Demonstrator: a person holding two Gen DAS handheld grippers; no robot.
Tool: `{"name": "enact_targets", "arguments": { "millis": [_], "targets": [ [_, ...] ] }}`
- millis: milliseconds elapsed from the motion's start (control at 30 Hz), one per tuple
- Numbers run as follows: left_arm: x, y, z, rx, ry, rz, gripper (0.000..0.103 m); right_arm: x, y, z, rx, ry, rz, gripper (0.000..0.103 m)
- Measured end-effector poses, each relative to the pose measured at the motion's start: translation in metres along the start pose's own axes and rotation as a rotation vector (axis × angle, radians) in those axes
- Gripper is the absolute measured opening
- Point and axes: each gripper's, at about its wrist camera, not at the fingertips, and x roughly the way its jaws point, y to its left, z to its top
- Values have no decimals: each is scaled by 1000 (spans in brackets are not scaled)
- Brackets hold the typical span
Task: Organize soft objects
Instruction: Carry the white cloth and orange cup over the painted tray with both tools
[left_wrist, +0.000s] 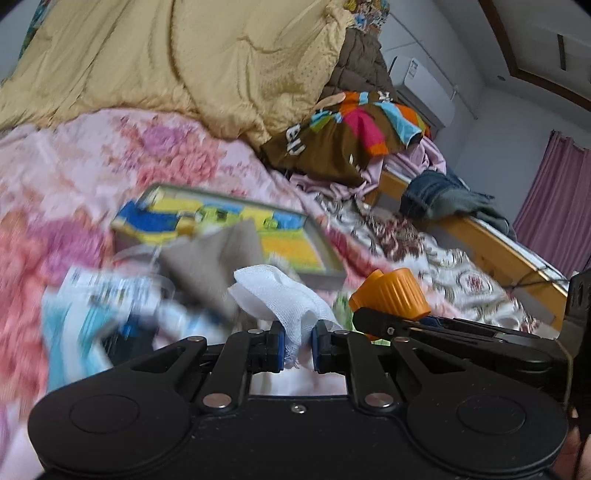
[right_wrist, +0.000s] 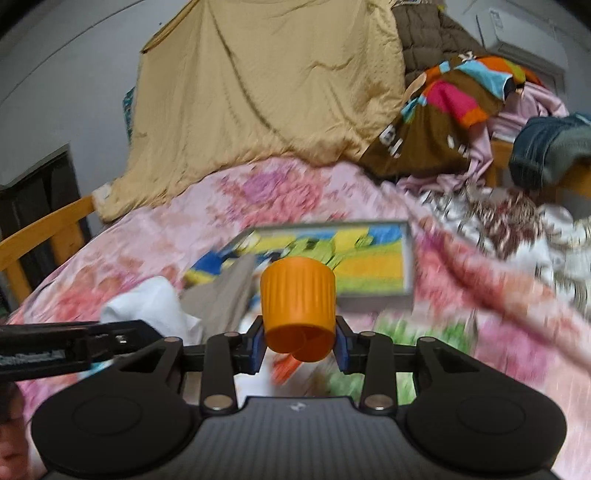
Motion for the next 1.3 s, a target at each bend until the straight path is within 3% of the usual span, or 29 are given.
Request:
{"name": "enact_targets", "arguments": {
  "millis": [300, 533, 867, 1033, 1300],
  "targets": [
    [87, -4, 64, 43, -2, 11, 14, 85, -46, 34, 85, -14, 9, 43],
    [171, 3, 92, 36, 70, 15, 14, 135, -77, 34, 175, 85, 3, 44],
    [243, 27, 102, -66, 205, 70, 15, 164, -99, 39, 300, 194, 3, 49],
    [261, 38, 97, -128, 263, 86, 15, 172, -103, 35, 347, 247, 6, 55],
    [275, 46, 89, -184, 316, 113, 18, 173, -105, 36, 367, 248, 13, 67]
  ]
}}
